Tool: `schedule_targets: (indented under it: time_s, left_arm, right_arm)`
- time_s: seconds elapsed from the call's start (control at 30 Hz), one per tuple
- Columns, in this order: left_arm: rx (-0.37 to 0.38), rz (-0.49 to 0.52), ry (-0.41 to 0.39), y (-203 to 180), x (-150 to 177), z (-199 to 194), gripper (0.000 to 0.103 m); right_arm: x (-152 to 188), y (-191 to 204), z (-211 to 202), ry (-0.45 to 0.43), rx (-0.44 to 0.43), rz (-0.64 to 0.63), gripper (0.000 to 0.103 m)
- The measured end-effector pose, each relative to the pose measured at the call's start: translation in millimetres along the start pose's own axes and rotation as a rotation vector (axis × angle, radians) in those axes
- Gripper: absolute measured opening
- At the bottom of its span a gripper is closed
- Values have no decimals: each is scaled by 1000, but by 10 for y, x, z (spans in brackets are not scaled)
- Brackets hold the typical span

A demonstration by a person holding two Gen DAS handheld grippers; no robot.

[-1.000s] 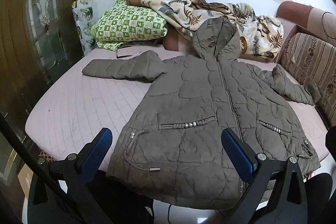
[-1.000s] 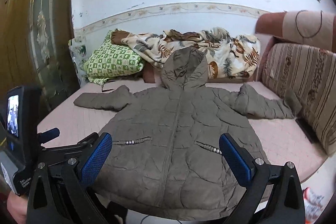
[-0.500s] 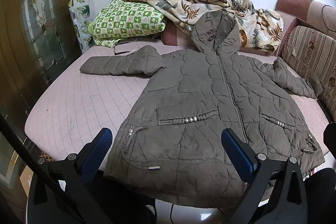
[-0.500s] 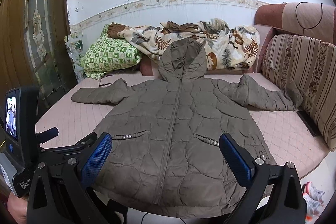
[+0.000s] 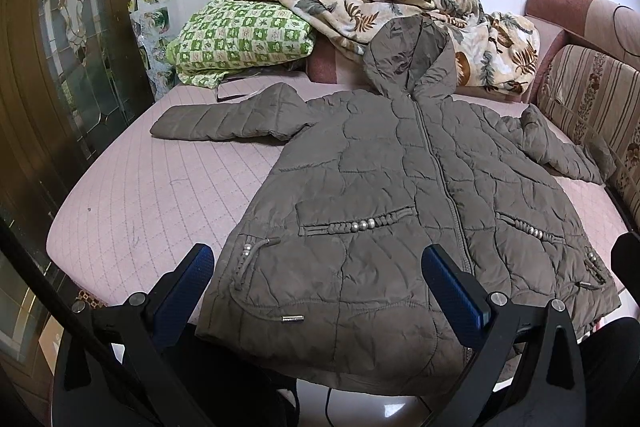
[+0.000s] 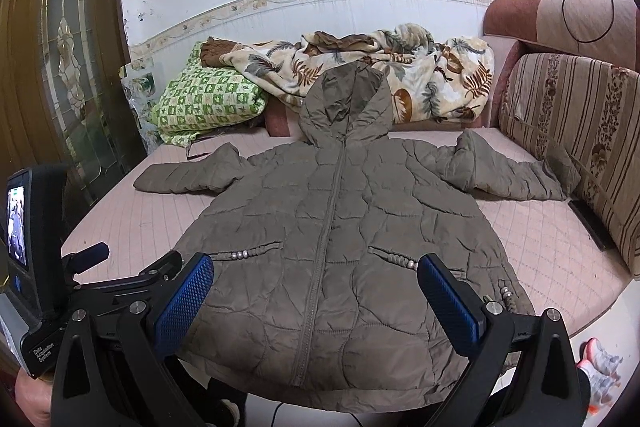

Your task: Fold large clothes

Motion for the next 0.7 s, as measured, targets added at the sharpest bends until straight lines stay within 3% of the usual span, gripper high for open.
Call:
schedule_targets:
  time_s: [0.57,0.7]
  left_arm:
    - [12,25,54,-62,-28,218,103]
    - [-3,30,-4,-34,-285,293,103]
  right_arm:
    - [51,-232,291,73,7,71,103]
    - [18,-339,376,80,-6,85,103]
Point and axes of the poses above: each gripper's, at about its wrist camera, not at the fingertips, and z roughly the way its jaws point, y to its left, x to its underside, the point moved 2 cm from there along z, roughly the way its jaws point, and after that the axes turned 5 degrees about -y, right-handed, at the moved point
